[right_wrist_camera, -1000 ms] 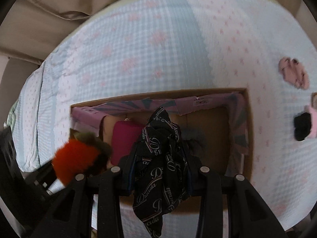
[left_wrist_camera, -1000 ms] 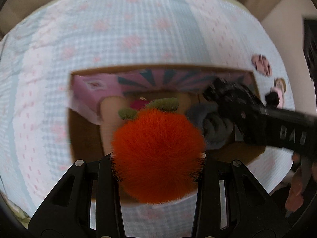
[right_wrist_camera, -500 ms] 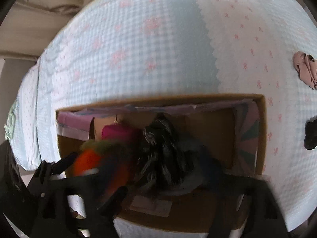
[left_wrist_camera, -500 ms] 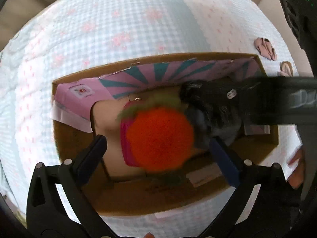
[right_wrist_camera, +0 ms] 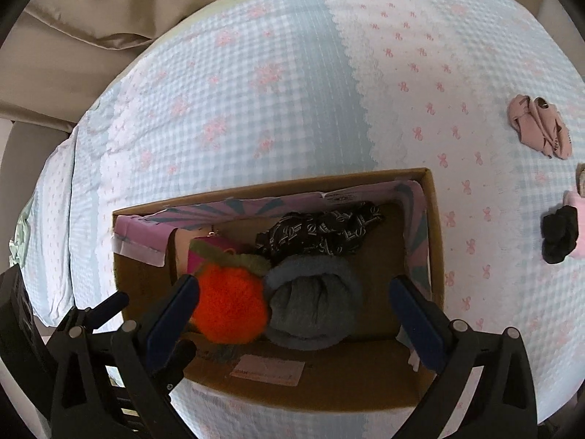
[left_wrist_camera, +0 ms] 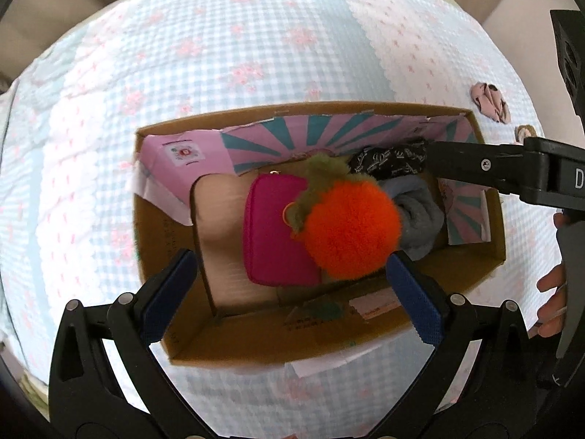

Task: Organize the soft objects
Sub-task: 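Lift both tools out of the box and move toward the slipper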

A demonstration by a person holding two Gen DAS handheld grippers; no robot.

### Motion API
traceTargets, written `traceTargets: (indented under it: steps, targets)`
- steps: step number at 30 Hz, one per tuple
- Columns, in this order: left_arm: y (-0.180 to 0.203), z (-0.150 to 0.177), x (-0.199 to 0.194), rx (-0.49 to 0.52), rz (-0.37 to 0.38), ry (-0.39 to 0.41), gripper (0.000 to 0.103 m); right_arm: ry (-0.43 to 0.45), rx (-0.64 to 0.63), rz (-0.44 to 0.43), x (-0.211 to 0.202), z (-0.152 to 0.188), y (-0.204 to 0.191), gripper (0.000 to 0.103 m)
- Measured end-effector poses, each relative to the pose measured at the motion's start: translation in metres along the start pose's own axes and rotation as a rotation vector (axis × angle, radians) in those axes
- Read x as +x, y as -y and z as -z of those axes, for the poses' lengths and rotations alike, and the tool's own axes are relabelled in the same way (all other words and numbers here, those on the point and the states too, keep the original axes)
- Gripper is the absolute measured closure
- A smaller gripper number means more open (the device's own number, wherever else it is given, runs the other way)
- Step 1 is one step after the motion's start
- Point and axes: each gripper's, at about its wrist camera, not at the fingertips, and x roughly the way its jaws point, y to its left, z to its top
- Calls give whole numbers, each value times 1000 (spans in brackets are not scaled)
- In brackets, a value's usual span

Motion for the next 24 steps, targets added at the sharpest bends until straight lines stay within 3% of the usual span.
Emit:
traceTargets:
  steps: [12, 24]
  targets:
    - [-2, 18, -70, -35, -2, 125, 0, 109, -62, 0, -64, 28, -25, 0]
    - [-5, 64, -178, -57, -66, 329, 0, 356, -171, 96, -170, 87, -56, 0]
